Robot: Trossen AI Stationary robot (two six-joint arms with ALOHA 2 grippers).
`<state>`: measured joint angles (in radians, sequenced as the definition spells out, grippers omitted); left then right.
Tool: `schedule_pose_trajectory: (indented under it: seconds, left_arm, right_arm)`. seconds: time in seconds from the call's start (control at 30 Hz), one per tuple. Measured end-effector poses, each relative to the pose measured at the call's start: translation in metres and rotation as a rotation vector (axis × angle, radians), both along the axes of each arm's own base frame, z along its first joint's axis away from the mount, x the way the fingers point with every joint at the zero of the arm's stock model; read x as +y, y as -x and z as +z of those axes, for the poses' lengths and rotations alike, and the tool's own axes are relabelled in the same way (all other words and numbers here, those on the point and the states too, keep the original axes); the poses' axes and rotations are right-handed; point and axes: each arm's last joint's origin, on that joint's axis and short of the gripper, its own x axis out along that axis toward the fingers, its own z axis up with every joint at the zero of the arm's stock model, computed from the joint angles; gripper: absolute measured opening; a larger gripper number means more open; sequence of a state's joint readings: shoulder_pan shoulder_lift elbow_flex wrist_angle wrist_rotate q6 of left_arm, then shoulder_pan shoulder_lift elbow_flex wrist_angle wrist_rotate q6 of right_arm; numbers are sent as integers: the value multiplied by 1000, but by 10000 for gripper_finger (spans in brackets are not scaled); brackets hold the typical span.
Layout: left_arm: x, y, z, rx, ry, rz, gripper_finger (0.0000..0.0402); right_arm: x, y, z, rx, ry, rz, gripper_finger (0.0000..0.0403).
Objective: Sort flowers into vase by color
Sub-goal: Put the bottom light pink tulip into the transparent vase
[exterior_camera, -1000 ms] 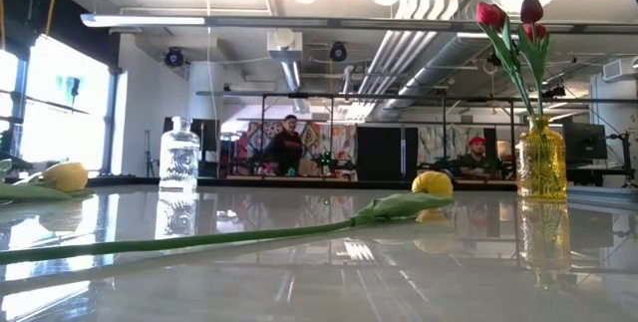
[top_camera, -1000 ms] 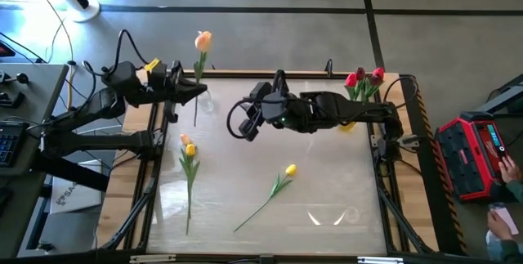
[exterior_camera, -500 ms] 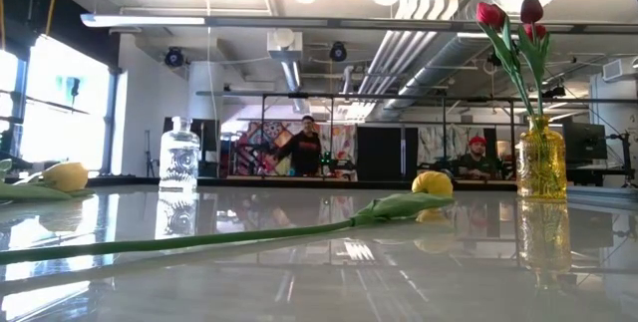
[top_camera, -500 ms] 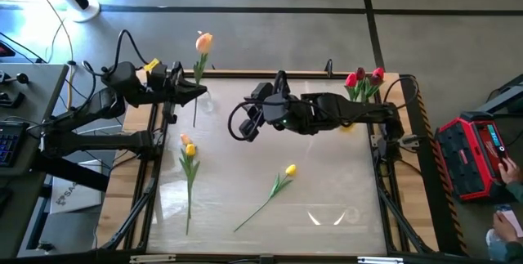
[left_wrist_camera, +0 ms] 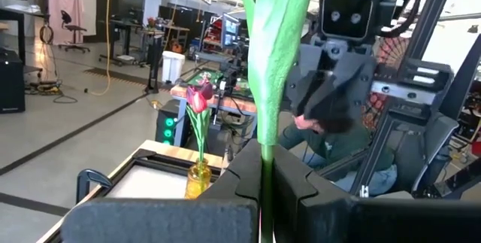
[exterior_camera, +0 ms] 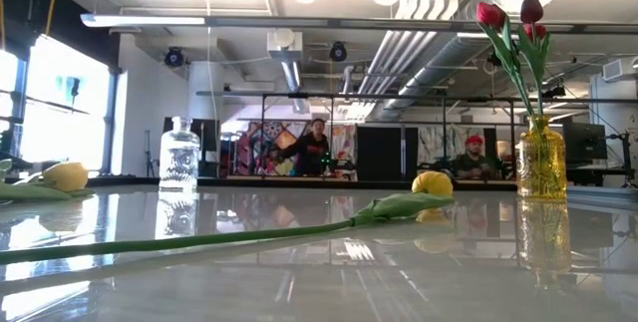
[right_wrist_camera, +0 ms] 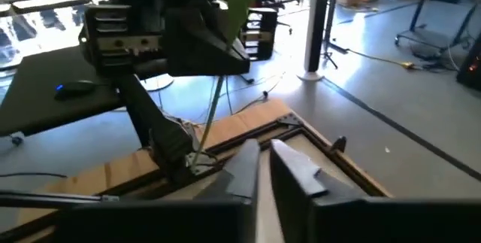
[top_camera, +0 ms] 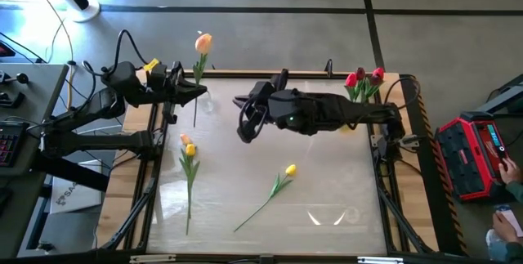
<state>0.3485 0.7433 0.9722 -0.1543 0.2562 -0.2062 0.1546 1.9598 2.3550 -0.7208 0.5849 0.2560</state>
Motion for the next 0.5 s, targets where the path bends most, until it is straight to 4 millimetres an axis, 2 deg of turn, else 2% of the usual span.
schedule_pose_trajectory:
  seconds: [0.07,0.2,0.37,0.5]
  left_arm:
    - [0,0,0,0,0,0,0]
    - [-1,2,1,-5,-3,0,0]
    - [-1,3,1,-8,-21,1,0]
    - [-1,3,1,-8,-21,1,0]
  right_arm:
    - [-3,5,4,8,15,-12,6]
    - [-9,26,17,39,51,-26,21]
    - [-17,53,39,28,75,51,4]
    - [-27,70,43,57,77,53,3]
